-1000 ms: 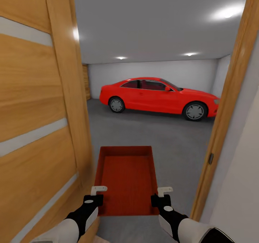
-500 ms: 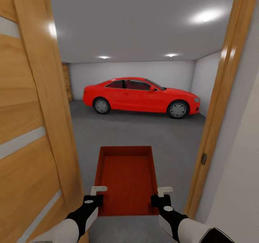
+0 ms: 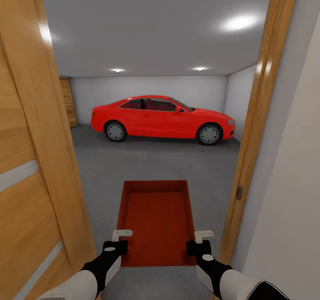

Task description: Move the two storage containers from the living room to the garage. In the garage, place one container on the floor and stack the other container on top of it (either order is fine).

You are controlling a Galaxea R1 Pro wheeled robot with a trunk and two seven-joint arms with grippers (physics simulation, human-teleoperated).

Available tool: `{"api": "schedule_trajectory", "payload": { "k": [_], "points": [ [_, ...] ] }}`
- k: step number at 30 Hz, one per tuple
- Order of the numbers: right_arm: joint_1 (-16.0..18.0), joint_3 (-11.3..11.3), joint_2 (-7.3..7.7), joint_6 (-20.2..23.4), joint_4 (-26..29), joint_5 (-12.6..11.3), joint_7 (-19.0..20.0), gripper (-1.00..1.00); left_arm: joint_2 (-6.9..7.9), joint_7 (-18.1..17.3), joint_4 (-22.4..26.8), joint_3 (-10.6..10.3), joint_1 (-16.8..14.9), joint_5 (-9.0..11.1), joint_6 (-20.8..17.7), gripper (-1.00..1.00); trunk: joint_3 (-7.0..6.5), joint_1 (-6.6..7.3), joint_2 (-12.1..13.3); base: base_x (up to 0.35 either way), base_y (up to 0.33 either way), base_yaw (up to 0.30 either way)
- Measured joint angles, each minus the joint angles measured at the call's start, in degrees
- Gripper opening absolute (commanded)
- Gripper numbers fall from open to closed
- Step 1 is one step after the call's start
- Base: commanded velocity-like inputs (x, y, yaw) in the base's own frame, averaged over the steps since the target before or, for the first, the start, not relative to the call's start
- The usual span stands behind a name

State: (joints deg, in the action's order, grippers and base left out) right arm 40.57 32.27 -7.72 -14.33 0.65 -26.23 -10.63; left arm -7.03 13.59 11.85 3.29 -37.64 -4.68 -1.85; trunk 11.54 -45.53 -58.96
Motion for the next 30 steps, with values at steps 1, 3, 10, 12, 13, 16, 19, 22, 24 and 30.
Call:
{"api": "schedule_trajectory", "payload": {
  "k": [1,3,10,12,13,16,19,22,24,30],
  "points": [
    [0.0,0.0,0.0,0.0,0.0,0.0,0.0,-1.0,0.0,0.0,0.0,0.0,0.0,0.0,0.0,-1.0,0.0,0.0,0.0,0.196,0.171,-0.001],
    [0.0,0.0,0.0,0.0,0.0,0.0,0.0,-1.0,-0.01,0.0,0.0,0.0,0.0,0.0,0.0,-1.0,0.0,0.01,0.0,0.225,0.197,0.0],
    [0.0,0.0,0.0,0.0,0.0,0.0,0.0,-1.0,-0.01,0.0,0.0,0.0,0.0,0.0,0.0,-1.0,0.0,-0.01,0.0,0.071,0.06,0.0],
    [0.0,0.0,0.0,0.0,0.0,0.0,0.0,-1.0,-0.01,0.0,0.0,0.0,0.0,0.0,0.0,-1.0,0.0,-0.02,0.0,0.004,0.003,0.0],
    [0.0,0.0,0.0,0.0,0.0,0.0,0.0,-1.0,-0.01,0.0,0.0,0.0,0.0,0.0,0.0,-1.0,0.0,-0.02,0.0,0.002,0.002,0.0],
    [0.0,0.0,0.0,0.0,0.0,0.0,0.0,-1.0,-0.01,0.0,0.0,0.0,0.0,0.0,0.0,-1.0,0.0,-0.02,0.0,0.017,0.014,0.0],
    [0.0,0.0,0.0,0.0,0.0,0.0,0.0,-1.0,0.0,0.0,0.0,0.0,0.0,0.0,0.0,-1.0,0.0,0.0,0.0,0.124,0.115,0.0],
    [0.0,0.0,0.0,0.0,0.0,0.0,0.0,-1.0,-0.01,0.0,0.0,0.0,0.0,0.0,0.0,-1.0,0.0,0.01,0.0,0.203,0.2,0.0],
    [0.0,0.0,0.01,0.0,0.0,0.0,0.0,-1.0,-0.01,0.0,0.0,0.0,0.0,0.0,0.0,-1.0,0.0,0.01,0.0,0.222,0.212,0.0],
    [0.0,0.1,0.0,0.1,0.0,0.0,0.0,-1.0,-0.01,0.0,-0.1,0.0,0.0,0.0,0.0,-1.0,0.0,-0.01,0.0,0.123,0.108,0.0]
  ]
}}
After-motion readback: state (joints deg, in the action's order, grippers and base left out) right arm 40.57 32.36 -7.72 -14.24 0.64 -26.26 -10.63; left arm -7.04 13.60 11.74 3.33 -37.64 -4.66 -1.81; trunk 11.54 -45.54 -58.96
